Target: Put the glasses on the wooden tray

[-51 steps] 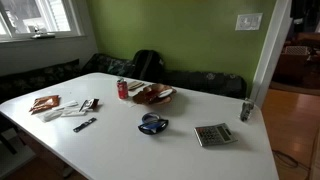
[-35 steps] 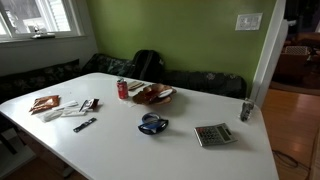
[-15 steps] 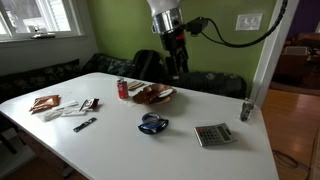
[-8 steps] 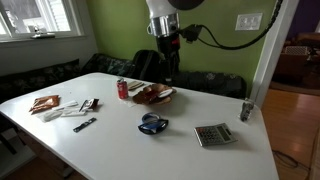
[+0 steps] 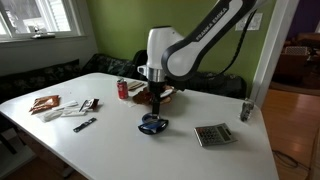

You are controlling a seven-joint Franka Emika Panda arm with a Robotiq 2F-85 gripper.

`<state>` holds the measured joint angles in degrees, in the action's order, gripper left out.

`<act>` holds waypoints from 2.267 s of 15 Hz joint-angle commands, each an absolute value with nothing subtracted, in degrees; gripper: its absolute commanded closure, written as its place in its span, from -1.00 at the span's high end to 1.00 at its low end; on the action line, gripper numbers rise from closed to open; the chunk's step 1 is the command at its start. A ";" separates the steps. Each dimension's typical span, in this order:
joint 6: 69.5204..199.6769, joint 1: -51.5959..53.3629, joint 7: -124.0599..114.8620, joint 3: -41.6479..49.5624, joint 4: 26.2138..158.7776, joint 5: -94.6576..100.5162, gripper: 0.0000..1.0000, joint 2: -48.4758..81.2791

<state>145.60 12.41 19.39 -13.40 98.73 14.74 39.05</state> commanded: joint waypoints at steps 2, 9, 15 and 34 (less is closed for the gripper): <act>144.12 8.36 35.27 -18.56 90.93 12.56 1.00 47.16; 133.36 7.90 47.54 -20.49 85.57 8.79 -0.16 50.03; 129.64 8.06 49.05 -19.88 86.33 5.83 -0.99 47.23; 153.99 12.03 26.76 -0.79 98.87 27.21 -0.96 31.44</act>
